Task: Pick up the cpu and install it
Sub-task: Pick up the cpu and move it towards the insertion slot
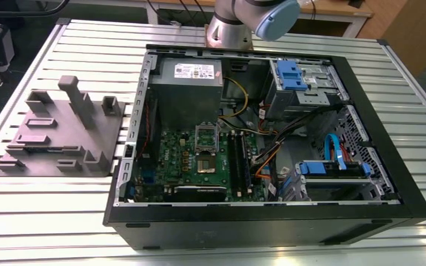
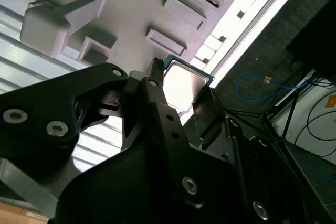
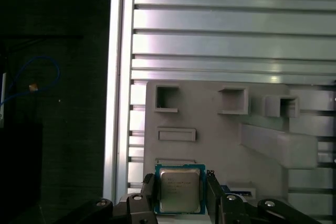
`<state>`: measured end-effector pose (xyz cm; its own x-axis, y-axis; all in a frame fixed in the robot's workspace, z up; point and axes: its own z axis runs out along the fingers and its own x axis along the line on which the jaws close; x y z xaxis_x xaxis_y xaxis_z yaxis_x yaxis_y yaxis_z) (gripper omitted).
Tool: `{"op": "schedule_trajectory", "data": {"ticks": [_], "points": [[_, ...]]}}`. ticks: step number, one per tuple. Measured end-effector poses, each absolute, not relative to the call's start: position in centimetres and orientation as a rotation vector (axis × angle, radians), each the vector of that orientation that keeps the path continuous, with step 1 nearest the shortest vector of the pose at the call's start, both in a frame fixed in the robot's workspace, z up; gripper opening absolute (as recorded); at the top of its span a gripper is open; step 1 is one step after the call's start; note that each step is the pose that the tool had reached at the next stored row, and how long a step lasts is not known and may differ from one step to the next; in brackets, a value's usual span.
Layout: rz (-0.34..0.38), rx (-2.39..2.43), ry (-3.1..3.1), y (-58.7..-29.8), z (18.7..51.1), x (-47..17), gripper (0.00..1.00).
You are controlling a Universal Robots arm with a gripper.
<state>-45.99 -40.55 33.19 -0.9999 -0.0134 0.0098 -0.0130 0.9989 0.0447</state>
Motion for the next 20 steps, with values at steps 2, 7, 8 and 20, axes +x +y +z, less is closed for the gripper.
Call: {"op": "schedule_trajectory", "data": {"ticks": [2,7,8,20], "points": [[-0.070,0.021,-3.131,-40.55,33.27,-45.99,0.47],[-0.070,0.021,-3.131,-40.55,33.40,-45.99,0.47],[-0.070,0.021,-3.131,-40.56,33.43,-45.99,0.47],[-0.070,0.021,-3.131,-40.55,33.69,-45.99,0.47]]}}
